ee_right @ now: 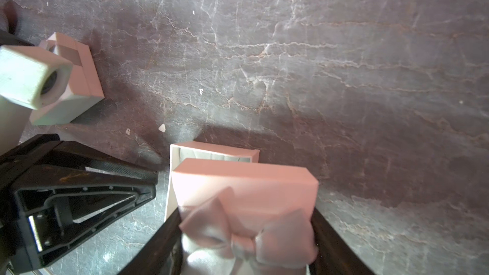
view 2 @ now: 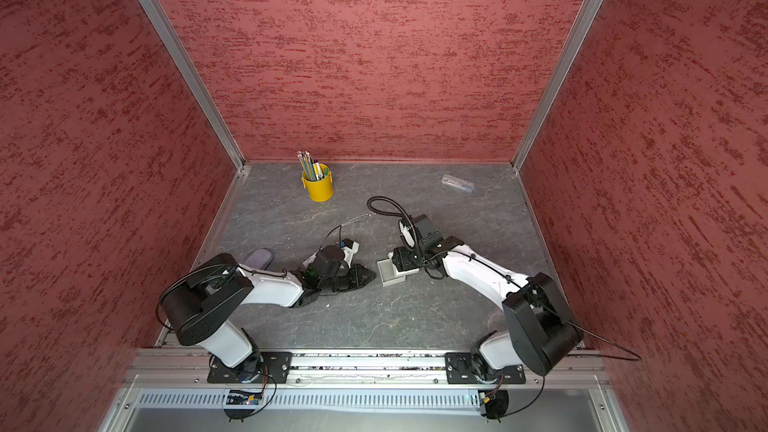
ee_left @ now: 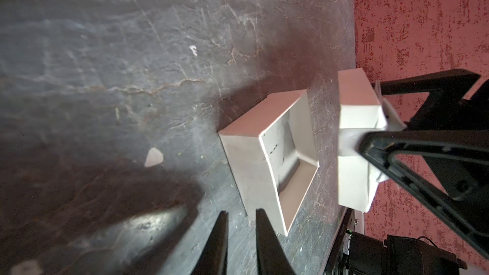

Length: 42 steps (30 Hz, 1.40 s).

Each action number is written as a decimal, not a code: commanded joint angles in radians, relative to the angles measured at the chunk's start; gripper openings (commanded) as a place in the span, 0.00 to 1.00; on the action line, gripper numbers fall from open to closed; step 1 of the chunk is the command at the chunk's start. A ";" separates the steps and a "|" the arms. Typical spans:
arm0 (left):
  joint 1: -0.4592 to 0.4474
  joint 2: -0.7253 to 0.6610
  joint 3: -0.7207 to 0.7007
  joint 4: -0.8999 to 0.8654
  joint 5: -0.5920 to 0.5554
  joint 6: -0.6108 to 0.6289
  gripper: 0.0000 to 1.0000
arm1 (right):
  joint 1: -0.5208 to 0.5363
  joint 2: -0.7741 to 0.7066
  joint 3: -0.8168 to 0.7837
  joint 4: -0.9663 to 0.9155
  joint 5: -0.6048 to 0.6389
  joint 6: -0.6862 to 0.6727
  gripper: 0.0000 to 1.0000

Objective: Take the necklace out of the lift-off lid jewelry box
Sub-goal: Close the lid on the jewelry box.

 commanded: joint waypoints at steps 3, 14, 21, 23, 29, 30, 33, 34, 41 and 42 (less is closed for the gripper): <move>-0.005 0.012 0.023 0.028 -0.017 -0.002 0.21 | 0.009 0.044 0.001 0.044 -0.020 0.035 0.67; -0.007 0.022 0.034 0.029 -0.017 -0.004 0.21 | 0.017 0.060 -0.013 0.056 -0.064 0.072 0.67; -0.016 0.040 0.041 0.040 -0.017 -0.008 0.21 | 0.019 0.066 -0.015 0.068 -0.084 0.091 0.67; -0.018 0.044 0.044 0.045 -0.016 -0.009 0.21 | 0.021 0.074 -0.017 0.071 -0.087 0.091 0.67; -0.020 0.048 0.046 0.046 -0.014 -0.010 0.21 | 0.025 0.098 -0.010 0.075 -0.101 0.089 0.67; -0.020 0.049 0.046 0.046 -0.014 -0.010 0.21 | 0.026 0.101 -0.008 0.075 -0.103 0.089 0.67; -0.020 0.052 0.049 0.046 -0.013 -0.008 0.21 | 0.030 0.106 0.003 0.063 -0.109 0.084 0.67; -0.020 0.053 0.049 0.046 -0.013 -0.007 0.21 | 0.030 0.106 0.005 0.057 -0.109 0.080 0.67; -0.019 0.034 0.045 0.025 -0.026 0.004 0.21 | 0.030 0.069 0.031 -0.029 -0.052 0.068 0.67; -0.018 0.031 0.046 0.021 -0.027 0.008 0.21 | 0.030 0.062 0.040 -0.045 -0.037 0.064 0.67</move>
